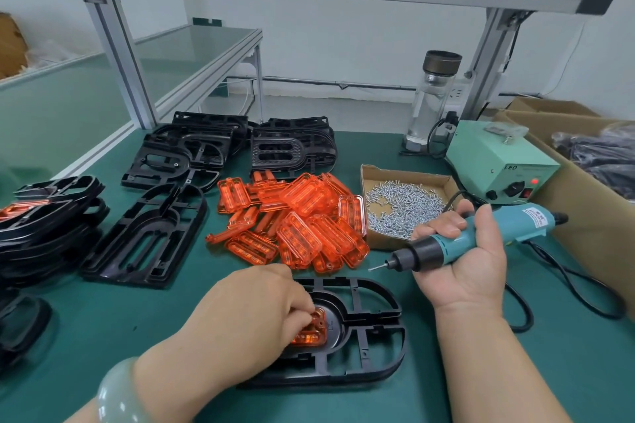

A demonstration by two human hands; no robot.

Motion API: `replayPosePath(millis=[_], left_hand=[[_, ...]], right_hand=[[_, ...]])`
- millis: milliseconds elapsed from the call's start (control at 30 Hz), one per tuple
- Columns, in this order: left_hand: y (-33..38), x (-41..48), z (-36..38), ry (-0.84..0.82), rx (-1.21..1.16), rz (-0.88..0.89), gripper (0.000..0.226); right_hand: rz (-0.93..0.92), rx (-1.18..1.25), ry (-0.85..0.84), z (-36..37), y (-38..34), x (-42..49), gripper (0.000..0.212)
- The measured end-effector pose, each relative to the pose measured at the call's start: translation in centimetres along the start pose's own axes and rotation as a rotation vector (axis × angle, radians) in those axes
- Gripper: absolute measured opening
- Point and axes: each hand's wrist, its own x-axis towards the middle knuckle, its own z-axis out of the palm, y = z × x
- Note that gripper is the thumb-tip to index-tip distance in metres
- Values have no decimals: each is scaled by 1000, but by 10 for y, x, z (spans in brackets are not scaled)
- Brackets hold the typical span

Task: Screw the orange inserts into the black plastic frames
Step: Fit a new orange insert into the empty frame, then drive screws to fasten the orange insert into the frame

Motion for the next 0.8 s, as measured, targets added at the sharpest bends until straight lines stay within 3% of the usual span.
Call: replayPosePath(millis=[200, 300, 467, 700, 800], left_hand=[[15, 39, -16, 248, -217, -12, 20], [29, 75, -18, 295, -246, 35, 26], [44, 141, -8, 162, -88, 100, 34], [48, 185, 12, -156, 156, 9, 56], [51, 190, 17, -250, 242, -33, 44]], right_hand=[[6, 12, 23, 1, 0, 1, 15], [10, 15, 27, 1, -1, 1, 15], [7, -7, 25, 3, -1, 5, 15], [2, -23, 15, 3, 0, 8, 15], [8, -18, 11, 3, 0, 8, 15]])
